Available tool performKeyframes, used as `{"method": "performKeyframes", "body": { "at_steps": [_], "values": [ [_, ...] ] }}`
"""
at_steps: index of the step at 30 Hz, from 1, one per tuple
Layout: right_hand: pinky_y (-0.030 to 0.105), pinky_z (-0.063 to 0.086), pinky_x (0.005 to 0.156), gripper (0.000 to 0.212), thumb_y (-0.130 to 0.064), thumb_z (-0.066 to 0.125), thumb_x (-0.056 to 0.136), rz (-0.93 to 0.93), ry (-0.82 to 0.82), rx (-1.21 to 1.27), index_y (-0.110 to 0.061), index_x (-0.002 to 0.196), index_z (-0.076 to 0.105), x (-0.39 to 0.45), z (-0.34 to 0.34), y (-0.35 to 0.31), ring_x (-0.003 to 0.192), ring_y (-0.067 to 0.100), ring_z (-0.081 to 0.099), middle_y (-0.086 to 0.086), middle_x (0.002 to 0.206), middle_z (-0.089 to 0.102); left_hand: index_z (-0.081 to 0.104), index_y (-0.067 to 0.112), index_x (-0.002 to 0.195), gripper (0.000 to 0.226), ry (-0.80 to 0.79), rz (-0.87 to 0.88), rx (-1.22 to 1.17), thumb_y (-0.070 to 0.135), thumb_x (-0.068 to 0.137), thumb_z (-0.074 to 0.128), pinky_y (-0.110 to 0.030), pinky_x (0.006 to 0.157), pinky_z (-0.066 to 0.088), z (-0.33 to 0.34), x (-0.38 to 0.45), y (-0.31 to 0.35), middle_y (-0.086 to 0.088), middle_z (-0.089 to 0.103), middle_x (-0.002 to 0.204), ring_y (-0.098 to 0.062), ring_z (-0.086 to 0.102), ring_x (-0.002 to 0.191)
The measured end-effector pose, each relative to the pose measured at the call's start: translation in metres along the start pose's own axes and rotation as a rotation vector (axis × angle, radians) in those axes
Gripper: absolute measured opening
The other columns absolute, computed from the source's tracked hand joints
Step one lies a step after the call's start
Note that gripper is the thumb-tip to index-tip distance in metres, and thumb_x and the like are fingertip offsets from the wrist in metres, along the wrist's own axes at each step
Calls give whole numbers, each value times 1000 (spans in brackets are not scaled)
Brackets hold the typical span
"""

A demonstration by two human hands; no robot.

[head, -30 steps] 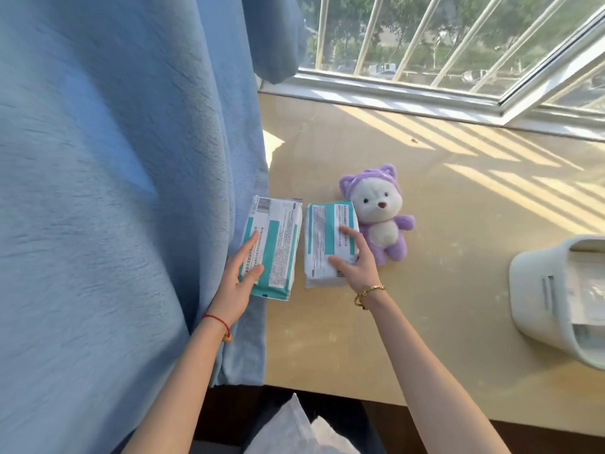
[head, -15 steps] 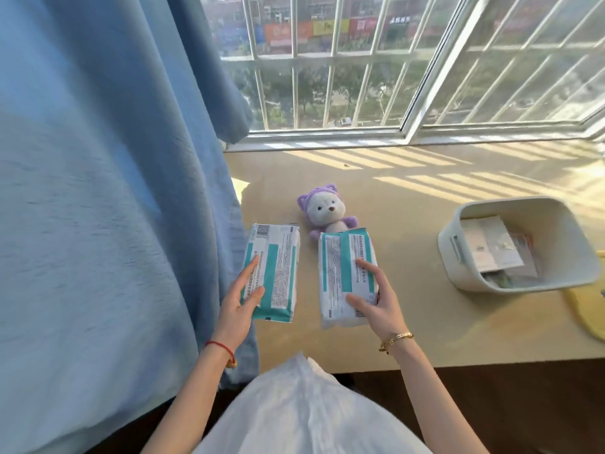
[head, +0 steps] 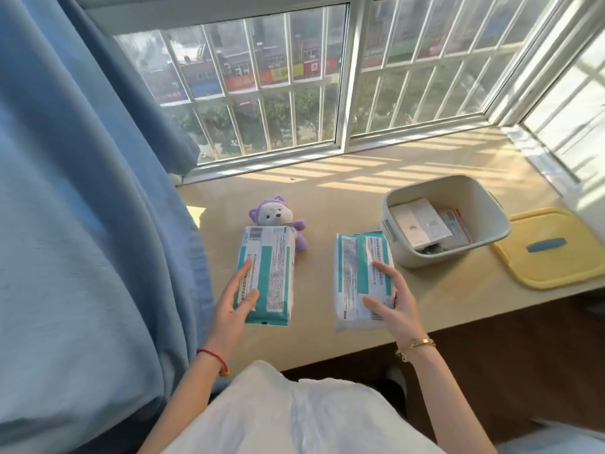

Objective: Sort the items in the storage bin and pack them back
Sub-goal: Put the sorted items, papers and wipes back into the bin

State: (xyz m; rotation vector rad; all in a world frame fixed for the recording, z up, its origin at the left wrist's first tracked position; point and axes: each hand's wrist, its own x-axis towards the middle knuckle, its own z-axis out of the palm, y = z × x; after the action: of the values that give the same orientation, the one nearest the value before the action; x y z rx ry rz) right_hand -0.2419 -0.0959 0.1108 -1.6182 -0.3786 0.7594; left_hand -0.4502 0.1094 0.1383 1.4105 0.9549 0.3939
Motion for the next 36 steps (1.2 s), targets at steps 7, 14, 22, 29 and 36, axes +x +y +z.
{"method": "performKeyframes", "body": {
  "at_steps": [7,14,22,29,36],
  "values": [
    [29,59,64,58,-3,70,83,22,-11,20,-30,130,50,-11,-130,2,114,24,61,-4,131,48,44,37,140,53,-15,10,-90,8,96,53,-19,78,55,132,-28,3,13,51,132,-5,58,115],
    [28,58,63,57,-1,69,84,62,-35,-76,-31,129,50,5,-264,-4,116,22,58,-7,131,46,47,40,136,52,21,-21,-229,7,96,53,-23,82,56,269,-47,9,17,53,128,-4,61,112],
    [21,57,61,58,3,67,84,73,-37,-145,-25,132,50,65,-332,-14,111,15,56,-9,124,46,46,35,137,52,26,-19,-185,5,95,53,-18,76,54,342,-16,31,10,50,130,-4,57,113],
    [28,59,65,58,-3,68,85,57,-23,-238,-35,129,49,132,-355,-15,113,21,59,0,133,46,45,38,139,53,36,-40,-140,8,96,55,-21,80,55,370,37,39,9,51,130,-7,59,113],
    [27,60,63,57,0,67,85,84,-28,-286,-35,127,50,208,-373,-12,113,26,59,5,135,45,45,44,137,54,42,-83,-97,10,96,55,-32,88,56,399,93,40,7,51,132,-11,58,115]
  ]
}}
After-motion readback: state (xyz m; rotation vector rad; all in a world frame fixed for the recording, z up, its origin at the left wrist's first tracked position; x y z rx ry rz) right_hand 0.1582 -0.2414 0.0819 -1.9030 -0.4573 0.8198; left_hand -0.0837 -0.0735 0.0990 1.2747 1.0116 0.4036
